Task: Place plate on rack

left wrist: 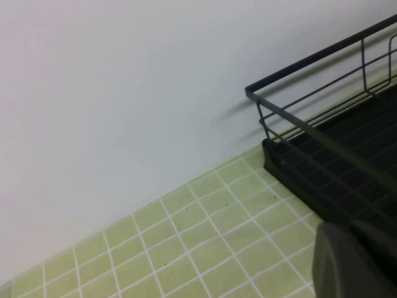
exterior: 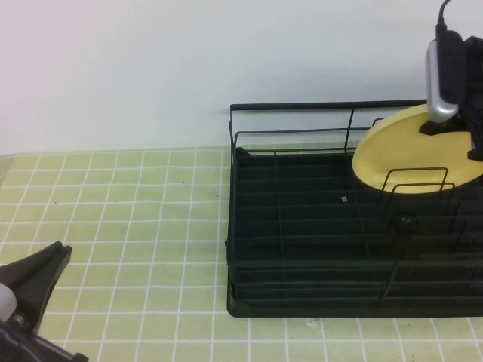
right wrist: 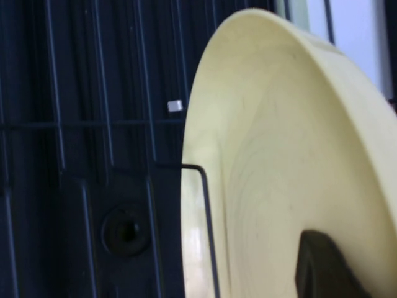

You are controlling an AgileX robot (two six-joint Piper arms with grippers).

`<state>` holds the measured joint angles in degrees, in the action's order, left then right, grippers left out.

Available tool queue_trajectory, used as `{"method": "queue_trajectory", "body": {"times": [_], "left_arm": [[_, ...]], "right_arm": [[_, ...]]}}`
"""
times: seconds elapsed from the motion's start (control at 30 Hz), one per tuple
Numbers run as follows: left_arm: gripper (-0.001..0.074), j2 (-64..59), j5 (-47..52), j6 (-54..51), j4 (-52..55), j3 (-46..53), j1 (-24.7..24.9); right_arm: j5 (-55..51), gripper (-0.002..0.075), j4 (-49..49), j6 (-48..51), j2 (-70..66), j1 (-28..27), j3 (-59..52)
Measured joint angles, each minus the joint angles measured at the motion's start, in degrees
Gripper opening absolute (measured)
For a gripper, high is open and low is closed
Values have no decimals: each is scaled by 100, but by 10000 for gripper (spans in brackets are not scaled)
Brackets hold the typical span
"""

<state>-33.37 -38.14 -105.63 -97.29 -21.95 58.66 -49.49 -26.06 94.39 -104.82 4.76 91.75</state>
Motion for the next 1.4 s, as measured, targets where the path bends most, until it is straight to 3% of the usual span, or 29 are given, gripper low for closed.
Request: {"method": "queue_trajectory", "body": {"times": [0.1, 0.23, 0.57, 0.83, 0.93, 1.03, 1.1, 1.23, 1.27, 1.4], "left_arm": [[0, 0, -33, 0, 10, 0, 0], [0, 0, -74, 0, 22, 80, 0], [0, 0, -165, -1, 67, 123, 0], [0, 0, -154, 38, 266, 137, 0], [0, 0, -154, 148, 282, 137, 0], [0, 0, -99, 393, 511, 117, 0], [0, 0, -87, 382, 494, 117, 0], [0, 0, -63, 382, 106, 117, 0], [0, 0, -63, 382, -36, 117, 0], [0, 0, 316, 1057, -415, 140, 0]], "right_arm": [[0, 36, -42, -14, -92, 0, 0], [64, 131, -98, -14, -125, 0, 0], [537, 485, -286, -329, -156, 0, 0], [762, 505, -286, -660, 355, 0, 9], [846, 498, -423, -828, 781, 0, 9], [981, 437, -890, -1709, 1350, 0, 9], [1038, 355, -994, -2505, 1798, 0, 9], [949, 34, -991, -4066, 2606, -12, -2], [886, 4, -1006, -4244, 2787, -12, -2], [677, 4, -989, -4771, 3358, -12, -2]]}}
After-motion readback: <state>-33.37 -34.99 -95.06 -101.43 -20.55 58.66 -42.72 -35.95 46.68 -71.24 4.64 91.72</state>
